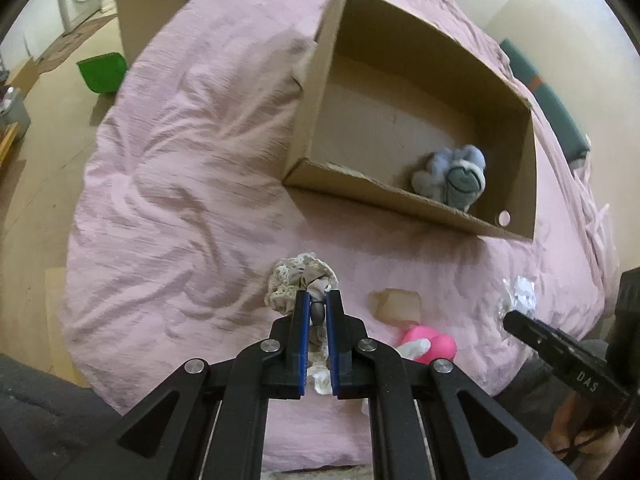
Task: Organize soft objects
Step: 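Grasp the plastic bag with the right gripper while the left gripper grasps the lace scrunchie, then carry the bag into the box with the right gripper while the left drops the scrunchie there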
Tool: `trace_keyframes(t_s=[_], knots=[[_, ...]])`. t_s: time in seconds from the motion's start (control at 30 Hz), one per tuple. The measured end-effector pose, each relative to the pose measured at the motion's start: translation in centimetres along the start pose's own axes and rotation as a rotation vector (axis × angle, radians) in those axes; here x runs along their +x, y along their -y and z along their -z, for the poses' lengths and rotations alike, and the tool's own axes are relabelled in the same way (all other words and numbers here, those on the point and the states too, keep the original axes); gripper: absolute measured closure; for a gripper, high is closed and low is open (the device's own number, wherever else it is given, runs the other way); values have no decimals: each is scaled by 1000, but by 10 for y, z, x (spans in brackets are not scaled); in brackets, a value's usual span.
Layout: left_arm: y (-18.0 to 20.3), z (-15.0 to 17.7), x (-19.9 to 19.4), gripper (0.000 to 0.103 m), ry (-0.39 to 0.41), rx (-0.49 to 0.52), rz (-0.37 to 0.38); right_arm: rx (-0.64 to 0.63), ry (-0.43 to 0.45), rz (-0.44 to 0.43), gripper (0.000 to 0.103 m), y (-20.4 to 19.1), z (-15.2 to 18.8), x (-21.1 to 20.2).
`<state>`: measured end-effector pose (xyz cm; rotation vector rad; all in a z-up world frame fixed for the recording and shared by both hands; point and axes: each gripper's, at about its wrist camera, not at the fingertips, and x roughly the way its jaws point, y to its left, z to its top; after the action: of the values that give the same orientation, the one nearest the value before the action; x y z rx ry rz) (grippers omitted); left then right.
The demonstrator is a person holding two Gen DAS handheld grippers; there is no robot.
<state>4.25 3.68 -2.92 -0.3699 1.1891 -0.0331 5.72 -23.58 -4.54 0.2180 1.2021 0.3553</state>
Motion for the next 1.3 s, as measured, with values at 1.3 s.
trace_keyframes(t_s=[1.3], knots=[[81,-91,-7,95,463,374,-138,-32,253,37,70,17,-102,-19]])
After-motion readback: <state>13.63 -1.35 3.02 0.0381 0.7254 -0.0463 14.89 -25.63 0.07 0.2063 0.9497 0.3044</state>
